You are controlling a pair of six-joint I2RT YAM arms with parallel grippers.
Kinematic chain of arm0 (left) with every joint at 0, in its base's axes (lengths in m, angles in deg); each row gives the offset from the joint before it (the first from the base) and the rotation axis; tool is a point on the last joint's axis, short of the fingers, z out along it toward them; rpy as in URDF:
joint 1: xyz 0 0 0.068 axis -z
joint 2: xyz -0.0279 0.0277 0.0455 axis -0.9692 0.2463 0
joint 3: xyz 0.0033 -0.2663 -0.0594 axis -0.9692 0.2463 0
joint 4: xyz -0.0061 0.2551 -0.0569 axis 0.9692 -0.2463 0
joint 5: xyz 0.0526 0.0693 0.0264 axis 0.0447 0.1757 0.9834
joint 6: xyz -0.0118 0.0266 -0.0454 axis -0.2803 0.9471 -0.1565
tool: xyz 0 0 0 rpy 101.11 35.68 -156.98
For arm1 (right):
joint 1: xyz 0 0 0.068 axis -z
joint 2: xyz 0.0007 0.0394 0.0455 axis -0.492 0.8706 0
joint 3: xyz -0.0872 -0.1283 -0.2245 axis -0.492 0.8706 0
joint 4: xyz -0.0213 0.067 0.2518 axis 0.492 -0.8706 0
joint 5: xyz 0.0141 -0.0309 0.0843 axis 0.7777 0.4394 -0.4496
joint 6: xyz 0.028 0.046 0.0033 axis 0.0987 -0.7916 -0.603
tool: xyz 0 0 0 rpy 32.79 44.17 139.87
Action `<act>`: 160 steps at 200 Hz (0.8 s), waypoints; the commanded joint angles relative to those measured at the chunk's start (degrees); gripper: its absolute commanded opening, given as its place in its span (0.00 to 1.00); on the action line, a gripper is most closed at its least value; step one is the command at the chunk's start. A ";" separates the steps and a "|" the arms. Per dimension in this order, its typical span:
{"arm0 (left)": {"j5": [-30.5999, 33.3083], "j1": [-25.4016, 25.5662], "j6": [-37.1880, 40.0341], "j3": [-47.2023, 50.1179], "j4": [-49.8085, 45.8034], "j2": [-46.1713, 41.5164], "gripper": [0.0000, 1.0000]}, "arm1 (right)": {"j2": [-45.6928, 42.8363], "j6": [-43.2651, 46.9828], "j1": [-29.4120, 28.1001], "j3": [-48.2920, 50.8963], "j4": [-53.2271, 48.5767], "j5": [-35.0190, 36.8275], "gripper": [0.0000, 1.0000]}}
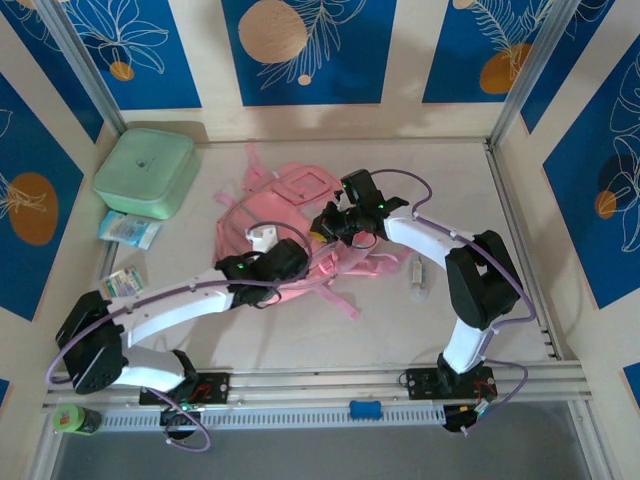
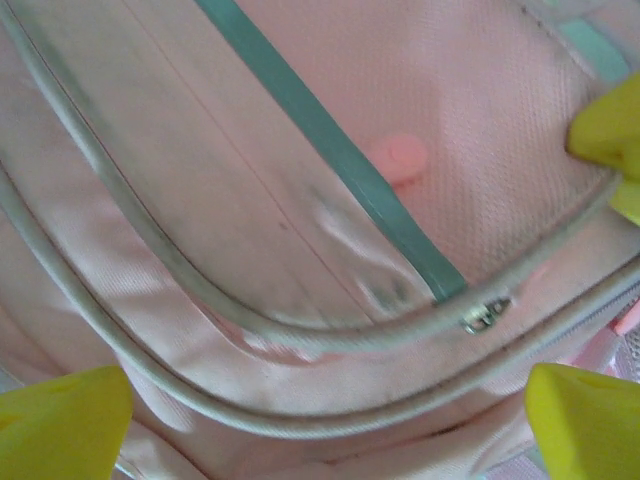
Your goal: Pack books, pencil case, and school supplies into a backpack
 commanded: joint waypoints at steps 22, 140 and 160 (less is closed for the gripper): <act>6.57 1.49 -9.72 -6.25 -4.64 6.93 1.00 | -2.25 -1.80 -0.33 0.90 3.27 -0.67 0.00; 13.91 1.36 -11.15 -7.43 8.46 14.16 1.00 | -1.13 -3.95 -0.29 1.75 6.04 -1.24 0.00; 13.47 1.27 -8.27 -5.23 13.80 13.25 0.99 | -1.18 -4.14 -0.31 1.91 6.12 -1.16 0.00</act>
